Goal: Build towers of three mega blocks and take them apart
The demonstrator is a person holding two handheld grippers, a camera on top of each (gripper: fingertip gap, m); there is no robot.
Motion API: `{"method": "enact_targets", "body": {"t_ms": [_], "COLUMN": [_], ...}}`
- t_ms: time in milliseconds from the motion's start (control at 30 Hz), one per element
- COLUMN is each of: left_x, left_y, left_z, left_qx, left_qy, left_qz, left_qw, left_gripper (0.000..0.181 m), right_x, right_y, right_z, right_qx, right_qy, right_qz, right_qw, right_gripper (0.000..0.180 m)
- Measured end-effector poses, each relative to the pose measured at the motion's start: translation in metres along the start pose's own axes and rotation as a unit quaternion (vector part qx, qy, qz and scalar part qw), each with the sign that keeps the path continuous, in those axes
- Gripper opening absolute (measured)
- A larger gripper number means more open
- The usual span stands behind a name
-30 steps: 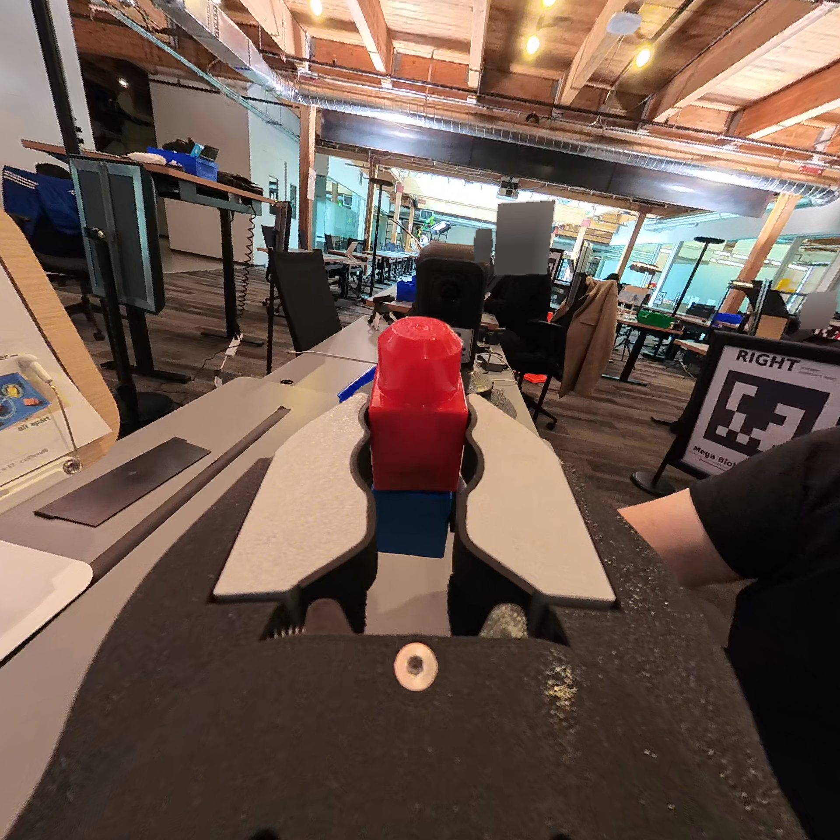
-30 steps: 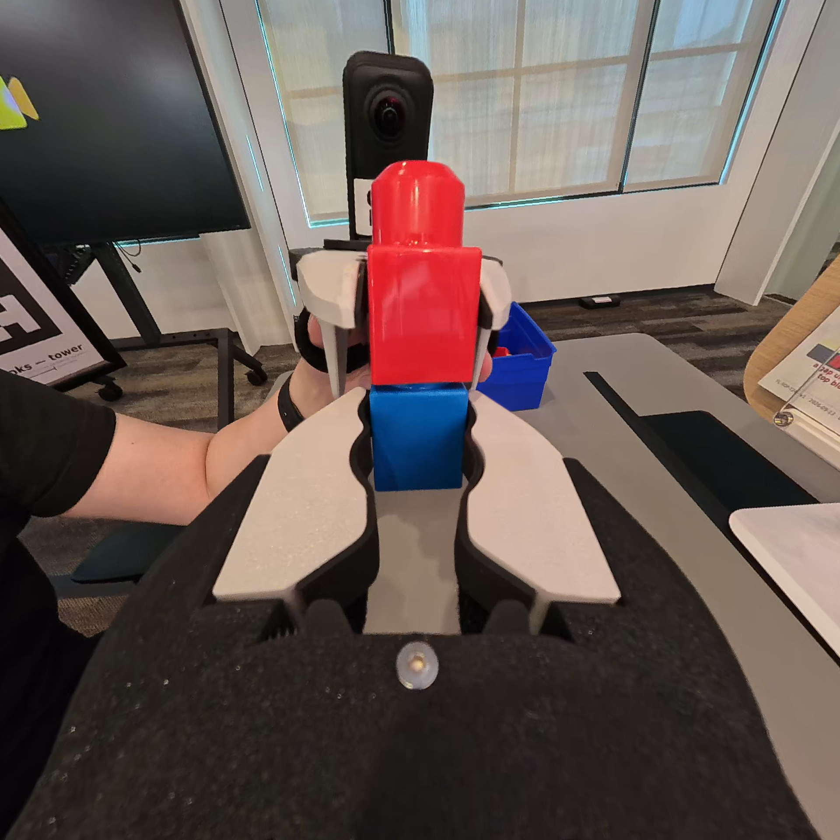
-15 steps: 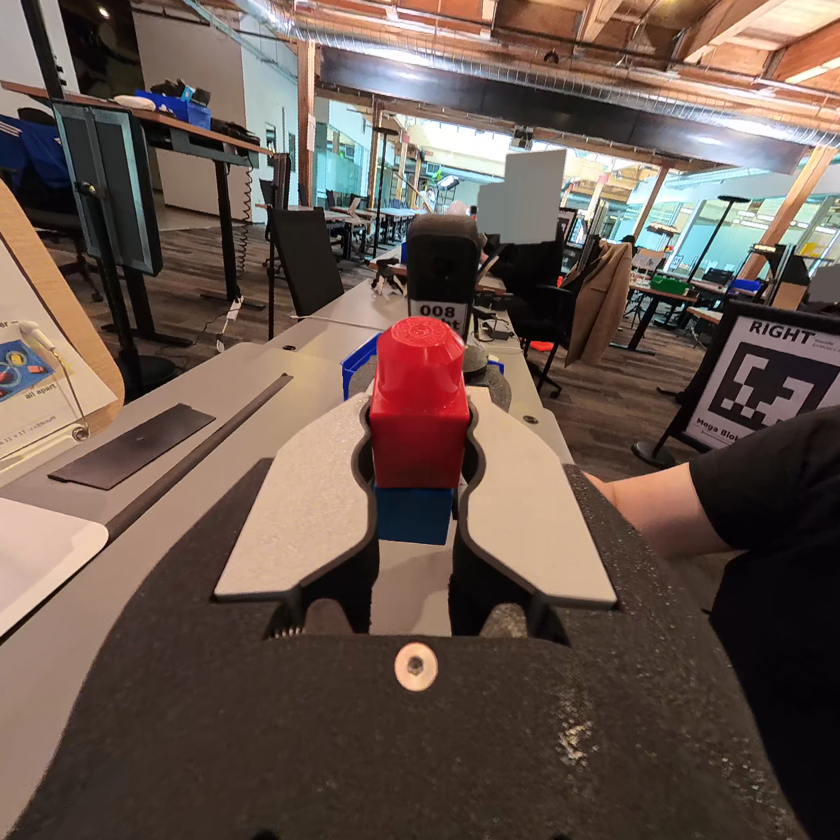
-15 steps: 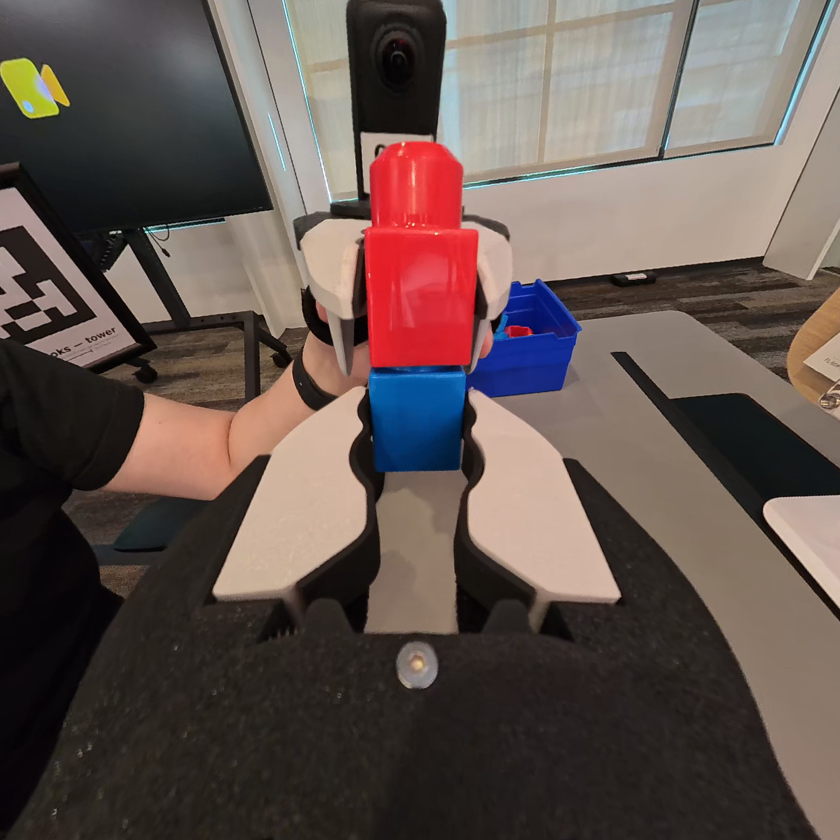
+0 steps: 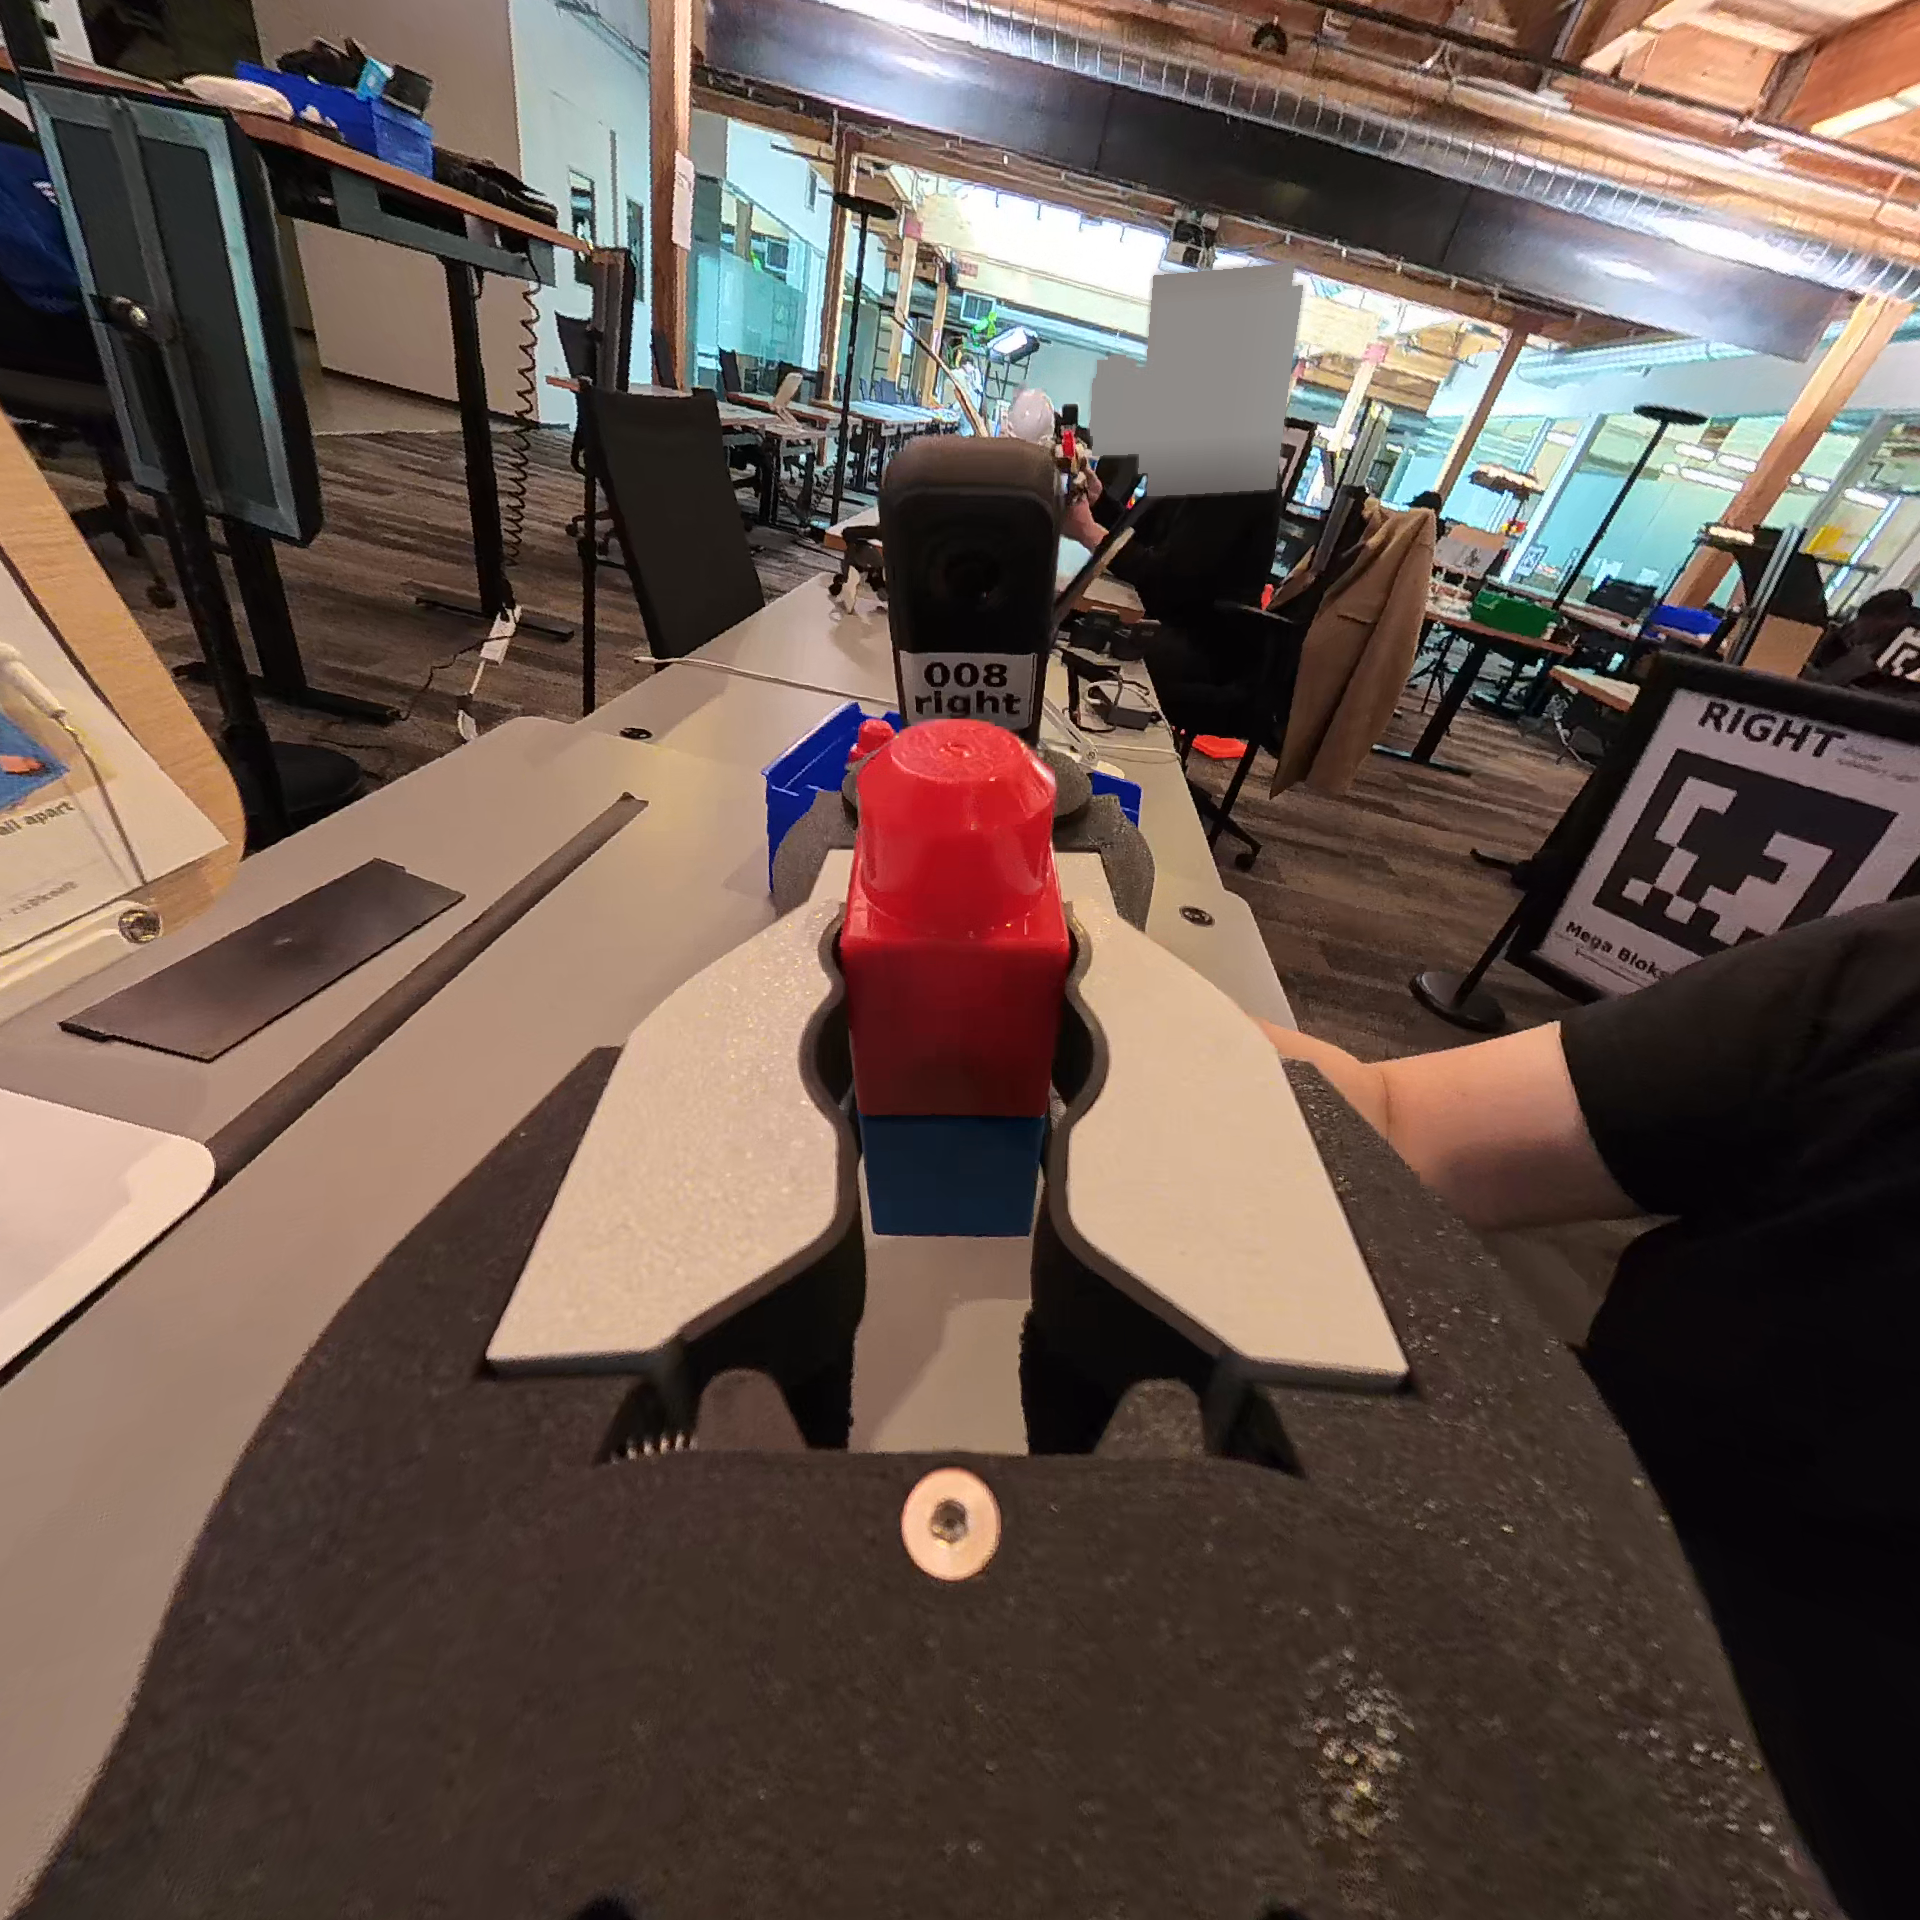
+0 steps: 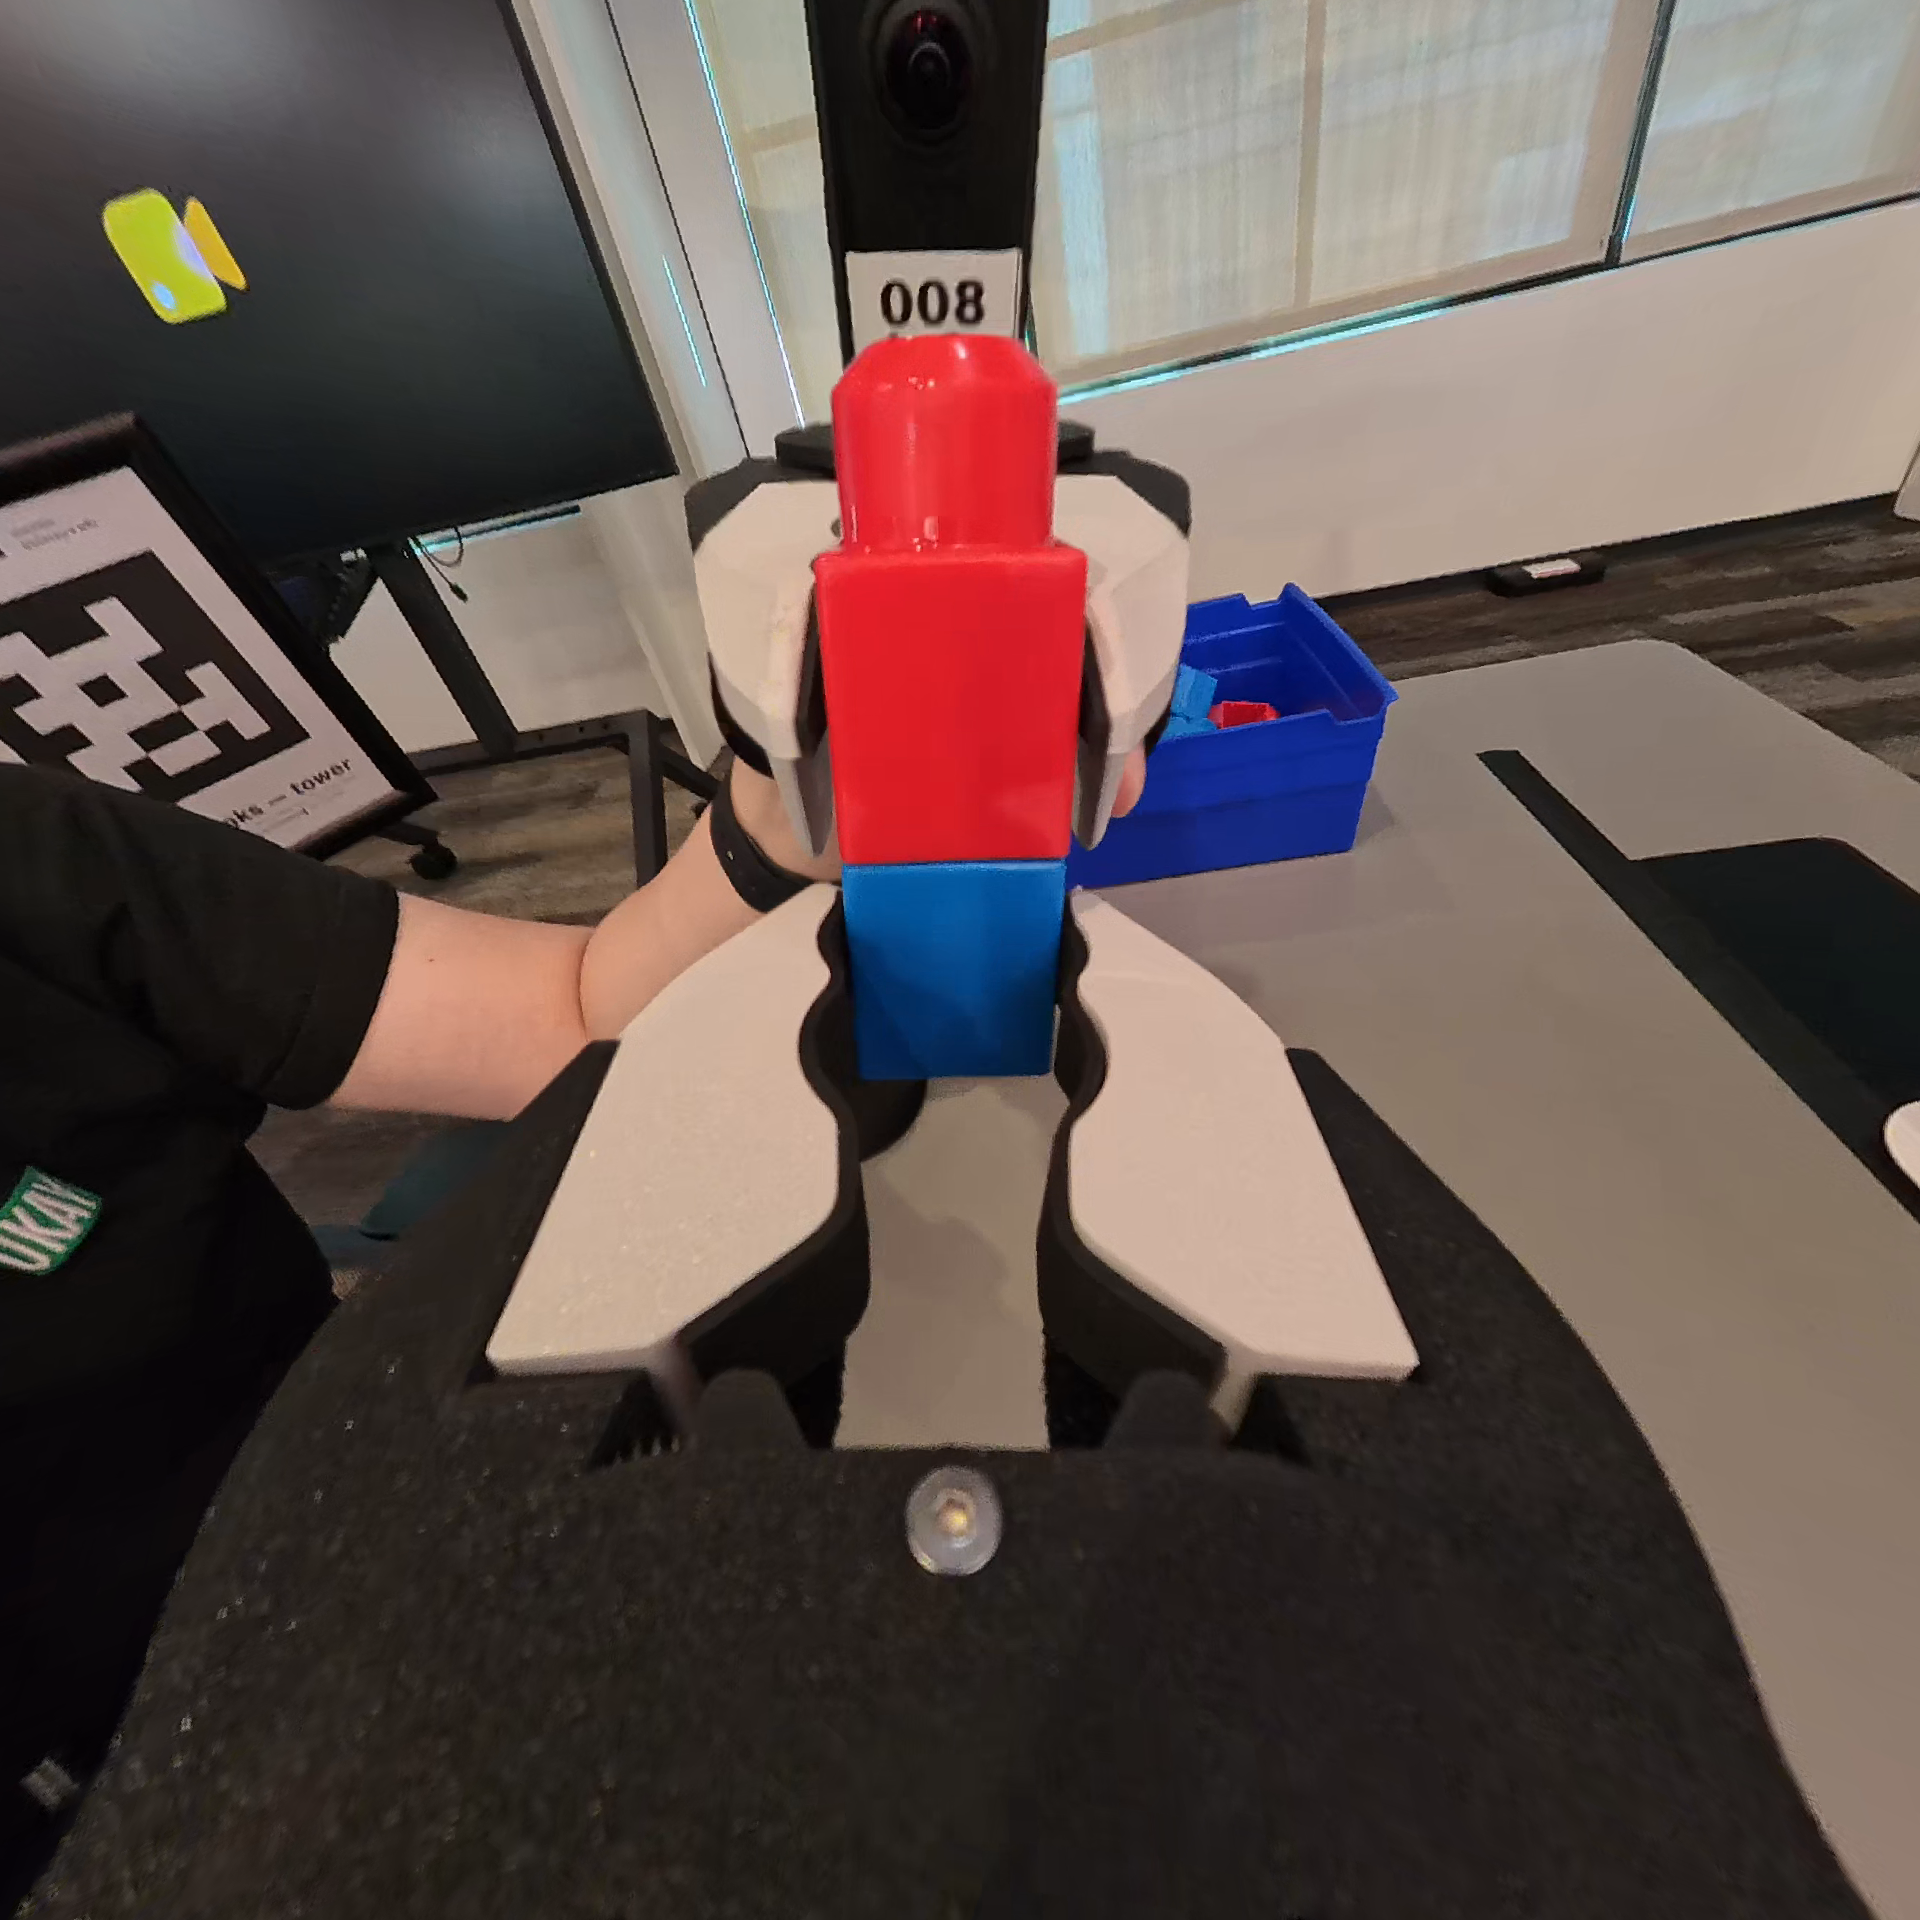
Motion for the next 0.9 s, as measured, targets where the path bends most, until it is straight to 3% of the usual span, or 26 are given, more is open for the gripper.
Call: {"method": "enact_targets", "body": {"t_ms": [900], "left_x": [0.0041], "left_y": [-0.0007], "left_z": [0.0054], "left_qx": [0.009], "left_qy": [0.019], "left_qz": [0.000], "left_qw": [1.000], "left_gripper": [0.036], "right_x": [0.0023], "right_y": [-0.0003], "right_z": [-0.0037], "right_qx": [-0.003], "right_qy": [-0.018], "right_qz": [-0.003], "right_qw": [1.000], "right_gripper": [0.035]}}
Point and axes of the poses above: each gripper's, where its closed fingertips meet, y back along the fingers, x out of its underside, z = x × y across the jaws, the point moved 6 cm from there along y, back along the fingers, and after that the axes turned 10 degrees about -x, right-handed, at the moved point
